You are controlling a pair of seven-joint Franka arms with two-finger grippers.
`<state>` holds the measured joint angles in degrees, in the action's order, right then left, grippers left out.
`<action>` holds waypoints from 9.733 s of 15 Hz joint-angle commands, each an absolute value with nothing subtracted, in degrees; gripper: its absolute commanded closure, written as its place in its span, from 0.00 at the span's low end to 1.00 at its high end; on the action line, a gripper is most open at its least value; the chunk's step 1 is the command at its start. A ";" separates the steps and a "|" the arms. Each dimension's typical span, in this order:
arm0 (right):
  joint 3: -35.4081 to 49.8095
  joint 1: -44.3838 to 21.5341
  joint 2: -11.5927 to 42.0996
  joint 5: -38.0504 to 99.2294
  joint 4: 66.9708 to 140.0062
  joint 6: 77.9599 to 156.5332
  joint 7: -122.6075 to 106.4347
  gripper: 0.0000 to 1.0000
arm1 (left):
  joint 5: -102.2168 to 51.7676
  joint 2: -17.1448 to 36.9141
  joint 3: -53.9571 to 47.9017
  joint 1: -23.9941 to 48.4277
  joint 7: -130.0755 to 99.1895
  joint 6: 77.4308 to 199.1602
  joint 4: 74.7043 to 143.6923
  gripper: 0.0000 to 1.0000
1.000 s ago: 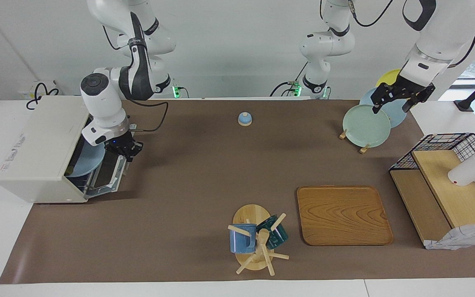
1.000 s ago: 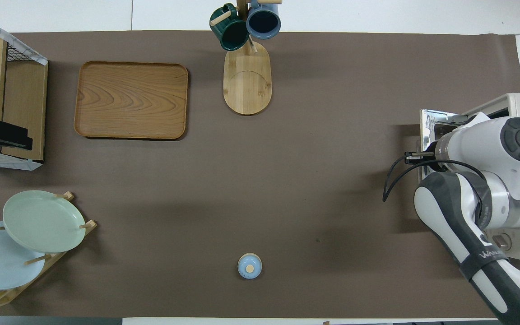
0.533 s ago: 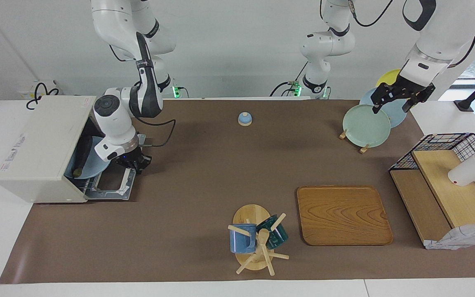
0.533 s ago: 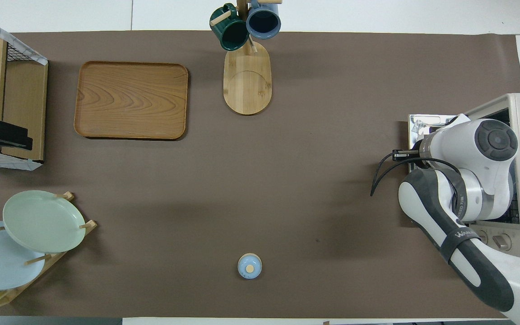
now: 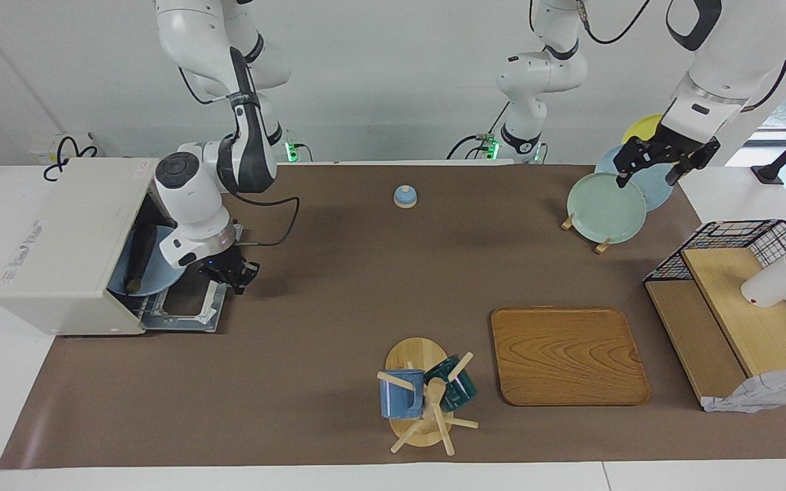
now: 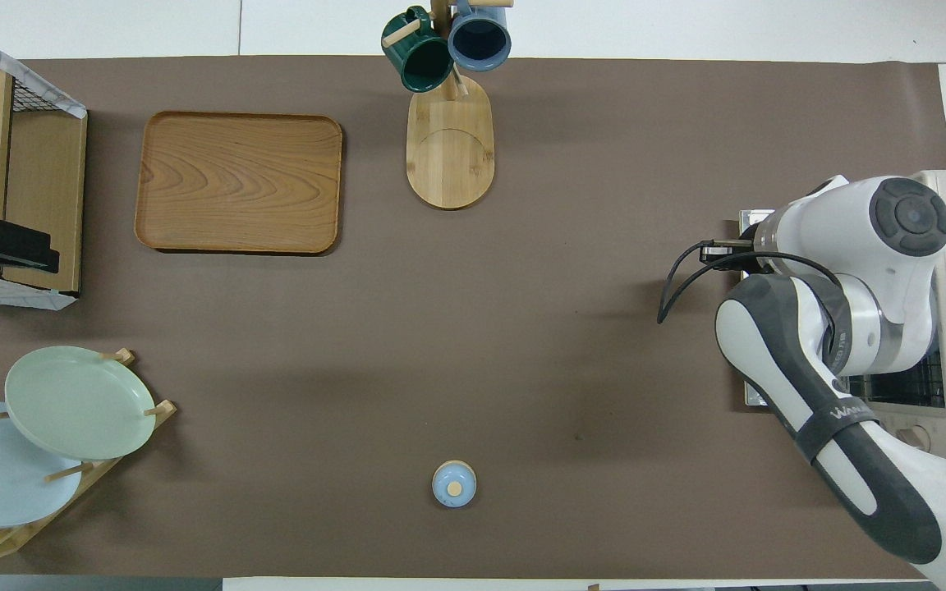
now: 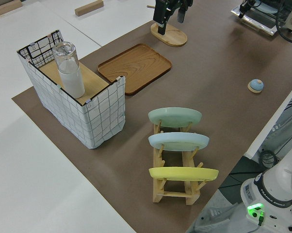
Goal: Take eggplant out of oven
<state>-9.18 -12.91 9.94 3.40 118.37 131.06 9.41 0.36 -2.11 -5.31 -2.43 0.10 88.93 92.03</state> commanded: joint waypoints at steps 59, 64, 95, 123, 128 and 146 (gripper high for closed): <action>-6.32 -45.80 33.86 -10.01 74.17 104.89 49.59 0.77 | 1.06 -2.90 -5.89 -3.08 -0.09 88.86 92.72 0.00; -6.68 -29.22 24.54 -10.55 85.14 98.87 33.62 1.00 | 1.05 -2.90 -5.89 -3.08 0.00 88.77 92.72 0.00; -6.77 -7.75 7.57 -26.37 118.48 119.27 12.24 1.00 | -5.54 19.50 -6.24 30.93 -24.25 115.12 96.06 0.00; -6.24 -2.11 -2.98 -1.23 104.32 98.35 -1.67 0.00 | -5.71 20.92 -6.24 32.62 -29.00 121.41 99.52 1.00; -6.24 -2.28 -3.16 -1.23 103.89 98.26 -1.85 0.00 | -5.71 19.51 -6.15 24.72 -25.16 111.46 93.18 1.00; -5.89 -3.08 1.41 -1.14 95.01 93.43 -1.67 0.00 | -3.70 34.89 -5.97 1.67 -3.96 117.67 81.46 1.00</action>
<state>-6.13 -4.10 0.57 -2.60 96.46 94.08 -0.42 -5.40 33.92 -5.66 1.64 -4.52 115.59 82.45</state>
